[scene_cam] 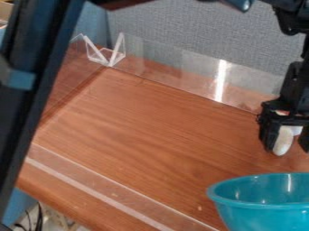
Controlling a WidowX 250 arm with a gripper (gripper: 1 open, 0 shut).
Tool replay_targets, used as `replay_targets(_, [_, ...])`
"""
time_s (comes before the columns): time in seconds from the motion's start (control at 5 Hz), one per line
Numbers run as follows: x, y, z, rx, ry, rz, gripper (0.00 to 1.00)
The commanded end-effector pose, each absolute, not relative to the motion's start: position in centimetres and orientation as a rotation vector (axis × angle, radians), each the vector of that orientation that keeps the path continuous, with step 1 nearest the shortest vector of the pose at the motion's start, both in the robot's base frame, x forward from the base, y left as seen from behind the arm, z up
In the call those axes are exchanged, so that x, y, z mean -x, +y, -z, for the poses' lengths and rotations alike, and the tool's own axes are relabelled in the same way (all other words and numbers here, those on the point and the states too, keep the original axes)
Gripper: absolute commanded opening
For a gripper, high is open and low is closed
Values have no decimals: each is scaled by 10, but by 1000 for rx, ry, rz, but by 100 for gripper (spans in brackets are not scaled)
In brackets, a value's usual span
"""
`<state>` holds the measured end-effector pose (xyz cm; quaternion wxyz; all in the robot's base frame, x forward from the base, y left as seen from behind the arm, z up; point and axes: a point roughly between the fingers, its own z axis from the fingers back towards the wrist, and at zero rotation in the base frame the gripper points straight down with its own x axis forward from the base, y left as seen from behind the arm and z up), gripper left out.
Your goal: Put the mushroom in the blue bowl
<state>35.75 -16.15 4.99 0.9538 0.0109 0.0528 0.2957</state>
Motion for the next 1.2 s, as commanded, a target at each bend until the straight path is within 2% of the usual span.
replay_targets(0.0, [-358, -166, -88, 42, 26, -649, 100])
replay_targets(0.6, [-354, -170, -95, 36, 28, -596, 100])
replay_targets(1.0, [-367, -148, -76, 29, 30, -595, 100])
